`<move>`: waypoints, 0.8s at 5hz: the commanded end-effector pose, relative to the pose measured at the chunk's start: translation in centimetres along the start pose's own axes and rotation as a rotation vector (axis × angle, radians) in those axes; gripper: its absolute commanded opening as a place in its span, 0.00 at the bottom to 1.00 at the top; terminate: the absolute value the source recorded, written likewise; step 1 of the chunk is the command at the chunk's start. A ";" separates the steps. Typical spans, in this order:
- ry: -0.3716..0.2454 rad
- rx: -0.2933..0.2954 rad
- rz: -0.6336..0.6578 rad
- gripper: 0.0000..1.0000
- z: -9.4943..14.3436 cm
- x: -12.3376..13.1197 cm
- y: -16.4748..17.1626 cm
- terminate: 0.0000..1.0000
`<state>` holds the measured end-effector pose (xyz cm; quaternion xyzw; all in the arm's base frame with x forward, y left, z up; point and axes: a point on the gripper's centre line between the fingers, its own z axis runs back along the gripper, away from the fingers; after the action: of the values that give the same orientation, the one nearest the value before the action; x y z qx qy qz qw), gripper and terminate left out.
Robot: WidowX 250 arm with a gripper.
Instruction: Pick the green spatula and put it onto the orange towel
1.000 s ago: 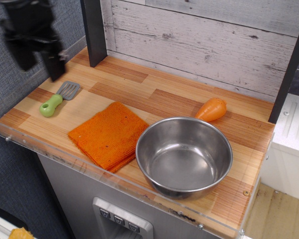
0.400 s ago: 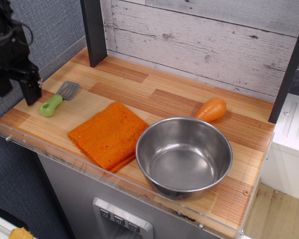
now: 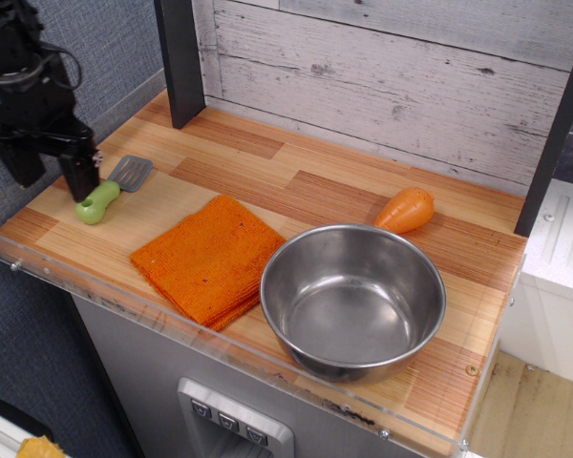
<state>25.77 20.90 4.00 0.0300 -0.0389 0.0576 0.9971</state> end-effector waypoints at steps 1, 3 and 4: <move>-0.028 0.041 -0.056 1.00 1.3 1.7 -0.7 0.00; -0.004 -0.003 -0.044 1.00 -0.6 2.1 -0.7 0.00; 0.002 -0.007 -0.034 1.00 -0.9 2.1 -0.7 0.00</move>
<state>27.83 20.05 1.83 0.0154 -0.0202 0.0407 0.9988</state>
